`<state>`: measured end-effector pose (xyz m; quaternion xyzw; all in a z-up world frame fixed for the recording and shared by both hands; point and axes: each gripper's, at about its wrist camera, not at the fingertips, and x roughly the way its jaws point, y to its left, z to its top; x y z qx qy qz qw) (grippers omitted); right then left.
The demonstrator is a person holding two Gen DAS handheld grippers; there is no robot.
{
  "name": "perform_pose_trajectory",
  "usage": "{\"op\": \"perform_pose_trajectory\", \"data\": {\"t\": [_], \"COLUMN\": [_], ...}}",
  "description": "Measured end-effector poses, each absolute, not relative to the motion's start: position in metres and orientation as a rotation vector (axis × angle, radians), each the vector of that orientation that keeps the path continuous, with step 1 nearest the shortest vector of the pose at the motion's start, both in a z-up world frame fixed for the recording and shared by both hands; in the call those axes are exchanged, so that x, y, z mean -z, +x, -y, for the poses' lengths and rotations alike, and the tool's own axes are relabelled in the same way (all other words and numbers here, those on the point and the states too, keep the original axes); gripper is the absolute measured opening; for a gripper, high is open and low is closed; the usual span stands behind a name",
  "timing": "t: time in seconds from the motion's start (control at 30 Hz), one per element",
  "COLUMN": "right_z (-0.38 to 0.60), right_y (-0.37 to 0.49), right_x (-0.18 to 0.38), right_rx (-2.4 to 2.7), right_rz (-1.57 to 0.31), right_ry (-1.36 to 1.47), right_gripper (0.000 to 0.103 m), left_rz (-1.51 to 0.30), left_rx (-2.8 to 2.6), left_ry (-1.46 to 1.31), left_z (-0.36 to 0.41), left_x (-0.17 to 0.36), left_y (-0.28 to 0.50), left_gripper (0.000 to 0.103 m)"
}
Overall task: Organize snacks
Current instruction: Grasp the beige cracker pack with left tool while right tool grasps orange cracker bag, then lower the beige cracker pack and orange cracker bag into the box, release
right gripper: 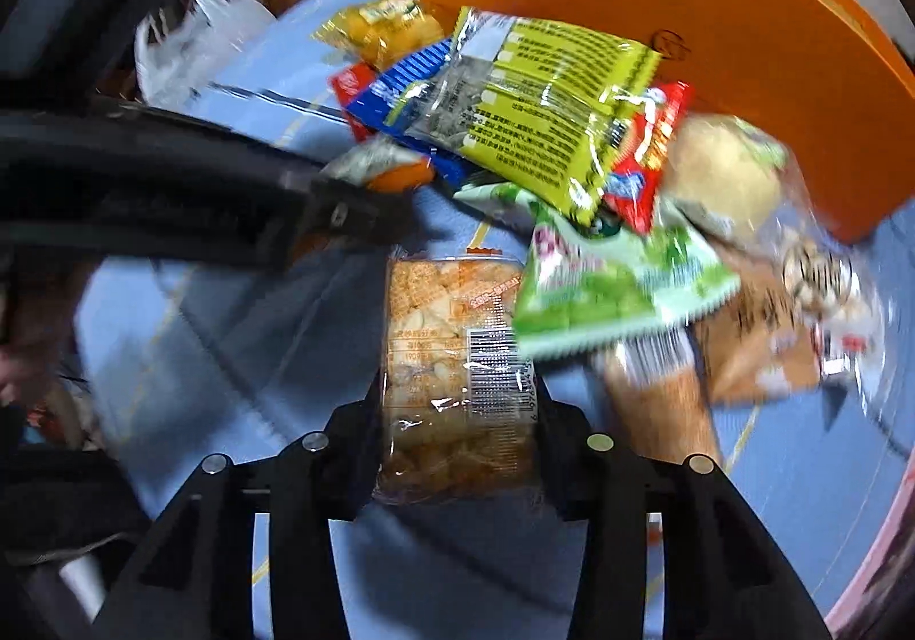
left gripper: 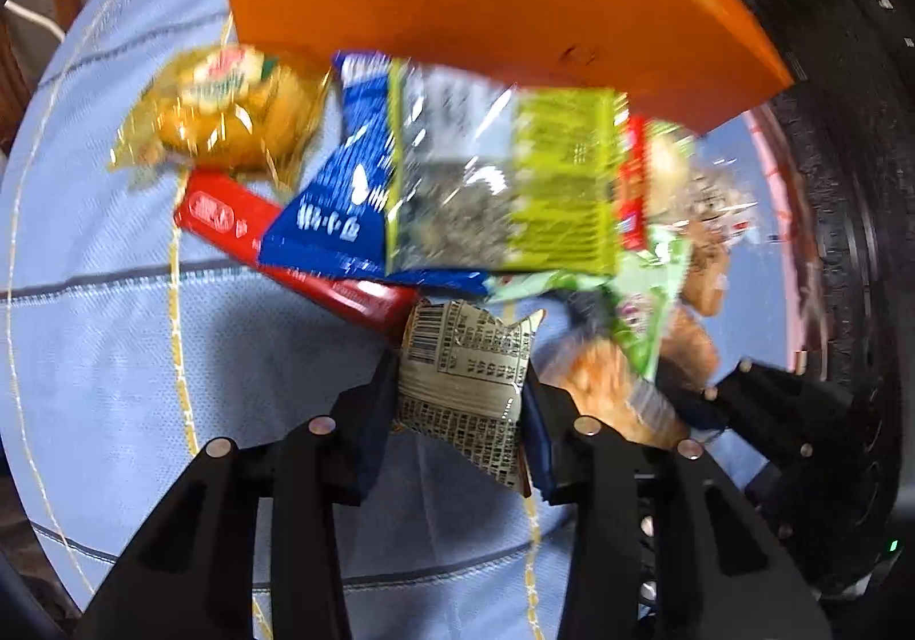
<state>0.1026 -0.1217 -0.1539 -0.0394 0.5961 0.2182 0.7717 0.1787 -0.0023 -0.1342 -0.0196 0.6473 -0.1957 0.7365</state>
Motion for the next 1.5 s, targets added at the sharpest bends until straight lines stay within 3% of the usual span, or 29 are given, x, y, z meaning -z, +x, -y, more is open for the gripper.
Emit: {"op": "perform_pose_trajectory", "data": {"t": [0.3, 0.83, 1.03, 1.37, 1.43, 1.47, 1.5], "right_z": [0.165, 0.237, 0.260, 0.282, 0.285, 0.287, 0.290], "right_y": [0.086, 0.163, 0.215, 0.289, 0.299, 0.302, 0.305], "right_x": [0.102, -0.005, -0.008, 0.035, 0.045, 0.048, 0.053], "right_rx": [-0.474, -0.359, -0.286, -0.168, -0.129, -0.104, -0.071], "right_rz": [-1.217, -0.914, -0.866, -0.912, -0.916, -0.915, -0.925], "right_ry": [0.044, 0.074, 0.127, 0.189, 0.191, 0.194, 0.190], "right_gripper": [0.045, 0.045, 0.045, 0.045, 0.046, 0.052, 0.061], "left_rz": [-1.292, -1.137, -1.091, -1.141, -1.166, -1.180, -1.205], "left_rx": [0.453, 0.439, 0.426, 0.434, 0.407, 0.395, 0.378], "left_ry": [-0.015, -0.001, 0.001, 0.001, 0.014, 0.016, 0.014], "left_z": [-0.003, 0.014, 0.031, 0.073, 0.079, 0.080, 0.082], "left_x": [0.070, 0.005, -0.008, 0.030, 0.042, 0.047, 0.055], "left_y": [0.185, 0.243, 0.293, 0.366, 0.376, 0.379, 0.383], "left_gripper": [0.038, 0.039, 0.039, 0.039, 0.045, 0.050, 0.067]}}
